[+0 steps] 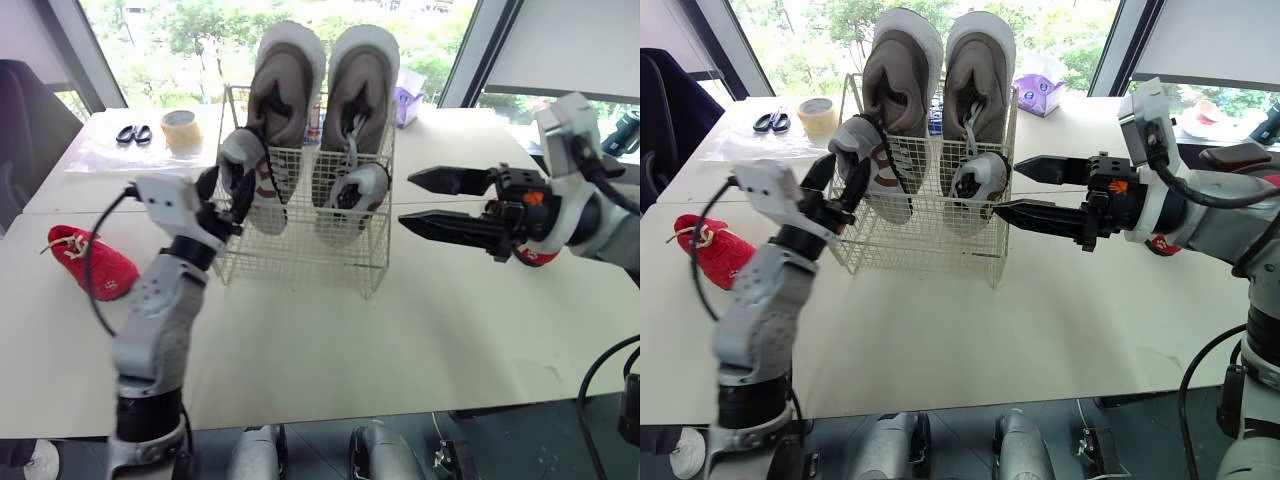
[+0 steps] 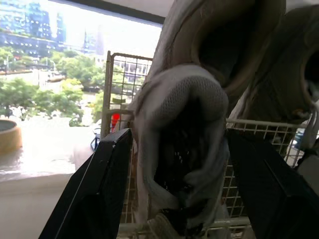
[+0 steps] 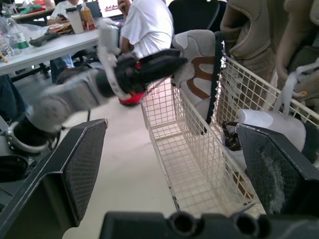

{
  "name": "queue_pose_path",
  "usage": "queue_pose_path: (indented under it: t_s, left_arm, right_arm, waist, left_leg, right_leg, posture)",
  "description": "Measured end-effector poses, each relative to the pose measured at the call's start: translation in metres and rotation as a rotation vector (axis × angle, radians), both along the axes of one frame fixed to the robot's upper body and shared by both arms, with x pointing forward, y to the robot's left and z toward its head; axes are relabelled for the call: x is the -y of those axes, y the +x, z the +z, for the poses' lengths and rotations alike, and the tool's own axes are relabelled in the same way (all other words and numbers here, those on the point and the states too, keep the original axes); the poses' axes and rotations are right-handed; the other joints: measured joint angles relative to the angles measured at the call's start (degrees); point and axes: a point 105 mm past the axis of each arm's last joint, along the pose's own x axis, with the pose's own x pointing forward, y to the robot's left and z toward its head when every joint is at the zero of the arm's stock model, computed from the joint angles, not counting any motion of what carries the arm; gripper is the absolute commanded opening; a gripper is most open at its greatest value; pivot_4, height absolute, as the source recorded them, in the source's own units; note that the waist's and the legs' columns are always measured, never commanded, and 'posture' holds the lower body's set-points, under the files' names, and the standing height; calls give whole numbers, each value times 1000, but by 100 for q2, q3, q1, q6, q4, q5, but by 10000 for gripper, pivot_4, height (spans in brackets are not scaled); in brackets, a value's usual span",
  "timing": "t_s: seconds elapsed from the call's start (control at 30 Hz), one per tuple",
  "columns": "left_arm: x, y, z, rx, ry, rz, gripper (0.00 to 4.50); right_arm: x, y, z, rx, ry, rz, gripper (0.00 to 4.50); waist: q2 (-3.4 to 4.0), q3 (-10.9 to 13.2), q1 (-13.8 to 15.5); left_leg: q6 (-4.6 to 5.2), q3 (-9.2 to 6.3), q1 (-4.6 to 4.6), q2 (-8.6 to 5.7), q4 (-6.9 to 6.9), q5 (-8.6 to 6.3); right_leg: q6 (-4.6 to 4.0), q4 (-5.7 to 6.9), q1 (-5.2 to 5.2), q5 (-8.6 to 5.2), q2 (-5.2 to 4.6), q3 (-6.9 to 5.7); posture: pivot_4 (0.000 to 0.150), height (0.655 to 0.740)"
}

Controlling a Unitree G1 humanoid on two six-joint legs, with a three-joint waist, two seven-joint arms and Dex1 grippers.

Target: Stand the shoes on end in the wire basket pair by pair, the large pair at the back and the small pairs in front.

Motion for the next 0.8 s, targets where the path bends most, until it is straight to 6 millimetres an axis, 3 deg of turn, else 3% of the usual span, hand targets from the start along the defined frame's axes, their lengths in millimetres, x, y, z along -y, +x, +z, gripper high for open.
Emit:
queue_pose_path:
  t_s: [0.17,0.3,0.4,0.53,0.63,0.8]
  left_arm:
    - [-2,-25,-6,-162,8,-210,31688]
    - [-16,-51,-18,-288,-51,-386,31688]
    - [-18,-62,-21,-341,-21,-485,44447]
    - [1,-72,-19,-369,59,-630,44447]
    - [32,-81,-20,-366,112,-776,44447]
    - [79,-94,-19,-319,99,-946,44447]
  right_arm:
    - [1,3,-8,-19,-10,11,45000]
    - [3,7,-8,-18,7,-9,45000]
    - [16,21,-12,-35,59,-100,45000]
    - [29,24,-17,-82,116,-140,45000]
    - [40,28,-27,-105,111,-217,45000]
    - [93,32,-59,-157,101,-516,45000]
  waist:
    - [2,1,1]
    - [5,2,-14]
    - [3,3,32]
    - [14,3,108]
    - [14,3,145]
    - [15,2,168]
  left_leg:
    - [-1,-1,5,-1,0,0]
    - [-3,2,17,0,-4,0]
    - [-5,-2,17,-4,-3,0]
    - [0,0,18,-5,-2,-4]
    - [0,2,18,-5,-3,-4]
    - [0,2,20,-9,-3,-3]
  right_leg:
    - [0,0,5,0,0,-1]
    - [-1,-1,8,-1,1,2]
    - [-3,-8,17,-2,1,-5]
    - [-3,-16,20,-2,0,-1]
    - [-2,-15,20,-2,0,0]
    - [-1,-19,27,-1,0,1]
  posture:
    - [1500,6938]
    - [1500,6938]
    - [1500,6938]
    - [1500,6938]
    - [1500,6938]
    - [1500,6938]
